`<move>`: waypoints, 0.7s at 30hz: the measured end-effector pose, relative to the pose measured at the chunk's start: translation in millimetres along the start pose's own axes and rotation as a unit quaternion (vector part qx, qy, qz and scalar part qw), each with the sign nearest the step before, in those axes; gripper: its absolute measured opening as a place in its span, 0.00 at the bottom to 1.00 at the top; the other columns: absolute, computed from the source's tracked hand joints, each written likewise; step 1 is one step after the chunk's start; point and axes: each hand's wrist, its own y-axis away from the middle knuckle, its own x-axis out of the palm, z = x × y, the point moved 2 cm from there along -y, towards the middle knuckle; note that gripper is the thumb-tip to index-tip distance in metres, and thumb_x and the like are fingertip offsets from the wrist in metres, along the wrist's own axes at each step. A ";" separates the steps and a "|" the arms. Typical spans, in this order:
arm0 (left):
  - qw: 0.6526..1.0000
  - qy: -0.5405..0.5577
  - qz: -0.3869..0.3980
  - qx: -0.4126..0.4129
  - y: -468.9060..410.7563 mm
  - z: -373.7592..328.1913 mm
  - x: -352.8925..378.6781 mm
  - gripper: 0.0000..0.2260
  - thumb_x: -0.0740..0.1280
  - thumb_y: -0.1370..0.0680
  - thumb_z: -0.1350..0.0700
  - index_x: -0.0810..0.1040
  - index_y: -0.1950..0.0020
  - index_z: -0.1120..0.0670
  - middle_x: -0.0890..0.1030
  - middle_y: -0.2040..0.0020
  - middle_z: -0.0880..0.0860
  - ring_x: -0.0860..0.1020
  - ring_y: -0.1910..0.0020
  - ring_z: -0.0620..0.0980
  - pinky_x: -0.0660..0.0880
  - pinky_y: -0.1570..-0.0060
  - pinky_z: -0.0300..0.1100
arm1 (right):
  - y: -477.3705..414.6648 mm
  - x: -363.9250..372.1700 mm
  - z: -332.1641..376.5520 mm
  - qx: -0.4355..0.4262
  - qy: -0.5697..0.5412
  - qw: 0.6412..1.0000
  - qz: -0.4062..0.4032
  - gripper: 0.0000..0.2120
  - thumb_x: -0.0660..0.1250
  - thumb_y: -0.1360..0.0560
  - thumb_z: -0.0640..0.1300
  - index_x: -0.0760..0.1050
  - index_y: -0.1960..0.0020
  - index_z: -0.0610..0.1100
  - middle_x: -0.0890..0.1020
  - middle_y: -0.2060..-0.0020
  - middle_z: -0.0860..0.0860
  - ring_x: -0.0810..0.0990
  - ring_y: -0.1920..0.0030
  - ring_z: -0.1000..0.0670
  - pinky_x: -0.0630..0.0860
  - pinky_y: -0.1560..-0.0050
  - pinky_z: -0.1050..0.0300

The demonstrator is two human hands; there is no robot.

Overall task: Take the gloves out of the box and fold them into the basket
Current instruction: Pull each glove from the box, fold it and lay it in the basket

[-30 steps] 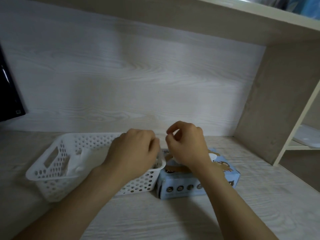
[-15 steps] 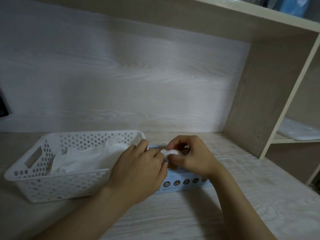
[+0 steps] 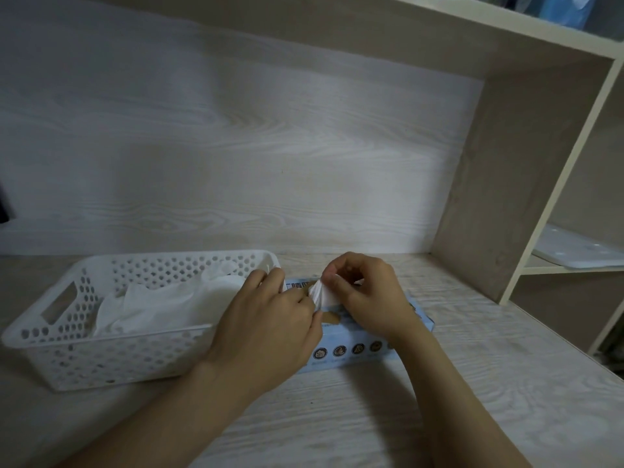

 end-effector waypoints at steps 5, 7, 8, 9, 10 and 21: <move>1.000 0.001 0.000 0.004 0.5 -0.7 -1.8 0.19 0.59 0.17 0.47 0.81 0.63 0.51 0.80 0.67 0.48 0.73 0.60 0.53 0.72 0.52 0.52 | -2.0 1.7 -3.4 0.017 -0.005 0.998 -0.063 0.05 0.68 0.17 0.43 0.81 0.51 0.48 0.84 0.56 0.56 0.82 0.54 0.55 0.79 0.55 0.62; 1.000 0.002 -0.001 0.002 0.8 -0.9 -1.3 0.20 0.58 0.17 0.46 0.81 0.62 0.51 0.80 0.67 0.48 0.73 0.60 0.53 0.72 0.50 0.52 | -3.7 -0.5 -5.9 0.040 -0.031 0.995 -0.087 0.05 0.68 0.16 0.44 0.80 0.50 0.48 0.84 0.55 0.56 0.82 0.54 0.56 0.79 0.54 0.62; 1.000 0.002 -0.002 0.002 0.7 -1.0 -0.9 0.20 0.58 0.17 0.46 0.81 0.62 0.51 0.80 0.67 0.48 0.73 0.60 0.53 0.72 0.50 0.52 | -4.4 -2.0 -7.3 0.051 -0.049 0.993 -0.094 0.05 0.67 0.16 0.43 0.81 0.50 0.48 0.85 0.55 0.56 0.82 0.54 0.56 0.78 0.54 0.63; 1.000 0.003 -0.003 0.002 0.6 -0.9 -0.6 0.20 0.58 0.17 0.46 0.81 0.62 0.51 0.80 0.67 0.48 0.73 0.60 0.53 0.72 0.50 0.52 | -5.0 -3.4 -7.5 0.063 -0.072 0.990 -0.100 0.05 0.67 0.16 0.43 0.81 0.50 0.47 0.85 0.55 0.55 0.81 0.55 0.57 0.77 0.55 0.63; 1.000 0.003 -0.007 0.002 0.6 -0.8 -0.5 0.20 0.58 0.17 0.46 0.81 0.63 0.51 0.80 0.67 0.48 0.73 0.60 0.53 0.72 0.50 0.52 | -5.2 -4.6 -8.5 0.076 -0.093 0.987 -0.103 0.05 0.67 0.16 0.43 0.81 0.50 0.47 0.85 0.55 0.55 0.81 0.57 0.58 0.77 0.55 0.64; 1.000 0.014 -0.007 0.003 -0.4 -1.1 -2.2 0.18 0.60 0.18 0.49 0.77 0.65 0.52 0.78 0.68 0.49 0.72 0.62 0.54 0.74 0.54 0.53 | 1.0 -12.6 3.9 0.155 -0.165 0.967 -0.116 0.08 0.66 0.16 0.47 0.81 0.51 0.46 0.83 0.59 0.53 0.80 0.58 0.54 0.76 0.62 0.60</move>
